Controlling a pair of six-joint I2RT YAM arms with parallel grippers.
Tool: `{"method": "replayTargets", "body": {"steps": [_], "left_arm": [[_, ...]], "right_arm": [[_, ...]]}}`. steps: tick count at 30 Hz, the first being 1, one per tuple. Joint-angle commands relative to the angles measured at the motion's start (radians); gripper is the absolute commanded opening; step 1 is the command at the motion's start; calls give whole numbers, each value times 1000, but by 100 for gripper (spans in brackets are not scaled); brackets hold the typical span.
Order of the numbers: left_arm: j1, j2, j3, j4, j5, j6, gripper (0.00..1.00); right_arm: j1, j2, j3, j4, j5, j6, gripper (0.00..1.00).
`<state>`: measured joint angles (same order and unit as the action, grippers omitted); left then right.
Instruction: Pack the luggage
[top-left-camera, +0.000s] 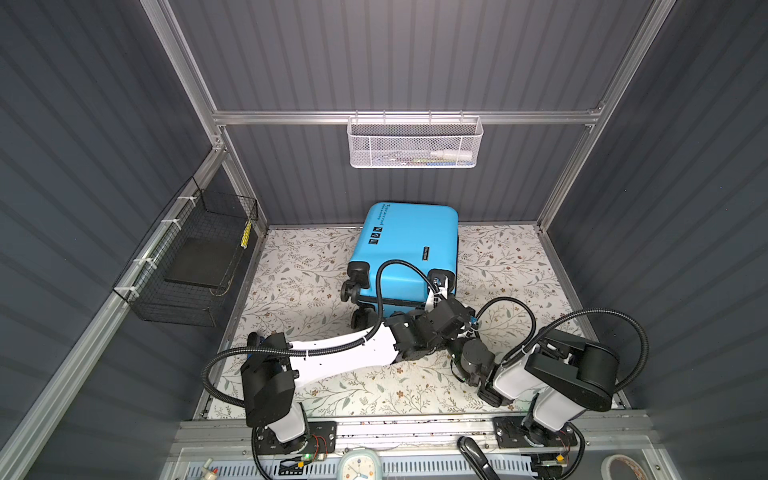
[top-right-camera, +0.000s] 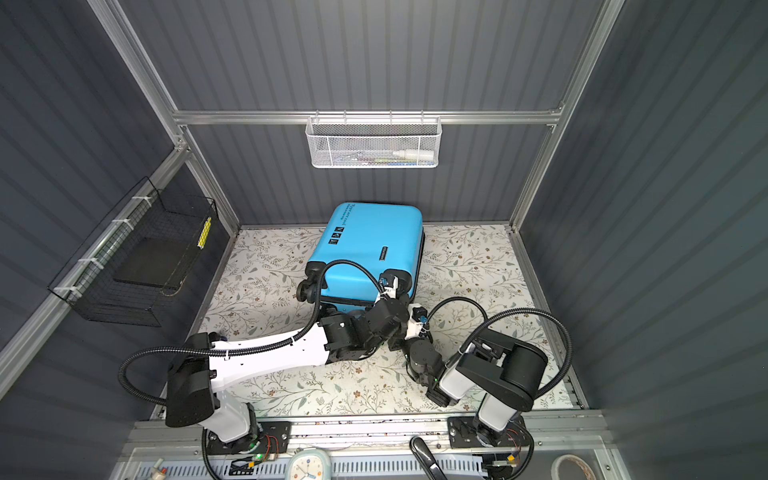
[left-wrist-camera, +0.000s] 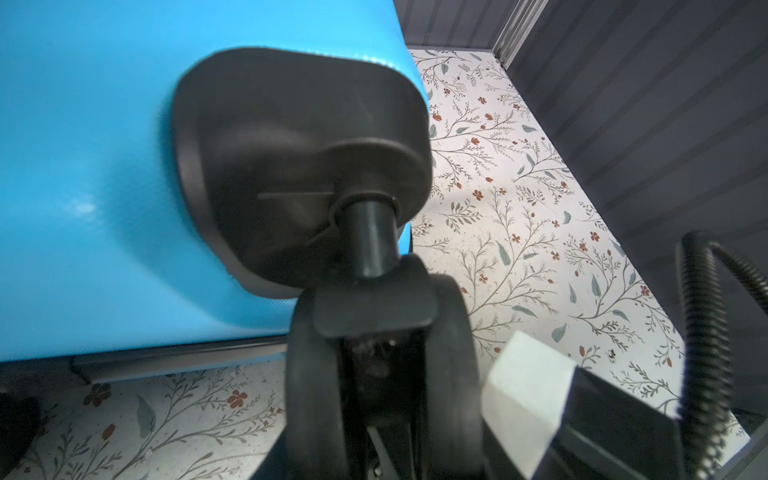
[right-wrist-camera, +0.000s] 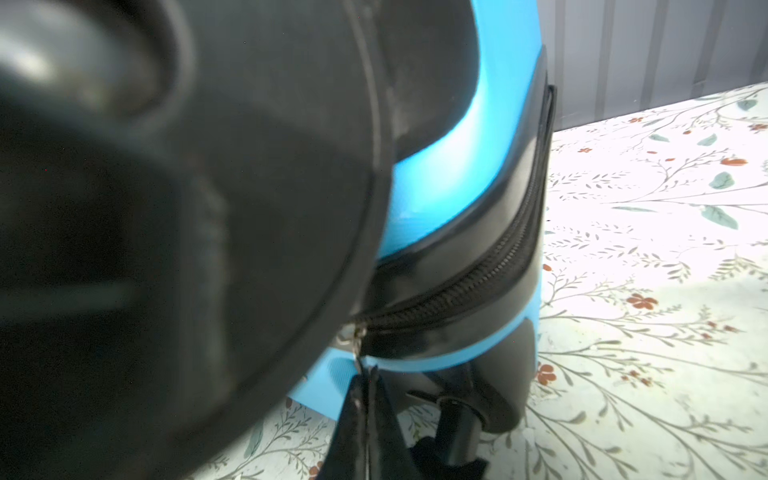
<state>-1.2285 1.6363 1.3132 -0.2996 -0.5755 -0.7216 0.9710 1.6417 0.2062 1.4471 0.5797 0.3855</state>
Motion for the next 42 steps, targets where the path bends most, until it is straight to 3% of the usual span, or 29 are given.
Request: {"method": "replayTargets", "body": {"steps": [1, 12, 24, 28, 35, 39, 42], "left_arm": [[-25, -62, 39, 253, 47, 27, 0], [-25, -39, 19, 225, 35, 7, 0], [-25, -19, -12, 207, 35, -28, 0], [-25, -18, -13, 205, 33, -29, 0], [-25, -14, -17, 212, 37, -27, 0], [-25, -1, -17, 216, 44, -30, 0], [-25, -7, -25, 218, 43, -35, 0]], "right_arm": [[30, -13, 35, 32, -58, -88, 0], [21, -44, -40, 31, 115, 44, 0], [-76, -52, -123, 9, 192, 236, 0], [-80, -78, -124, 2, 207, 205, 0], [-133, -228, -105, -243, 190, 231, 0], [-143, -246, -79, -266, 208, 195, 0], [-213, -299, -96, -349, 155, 254, 0]]}}
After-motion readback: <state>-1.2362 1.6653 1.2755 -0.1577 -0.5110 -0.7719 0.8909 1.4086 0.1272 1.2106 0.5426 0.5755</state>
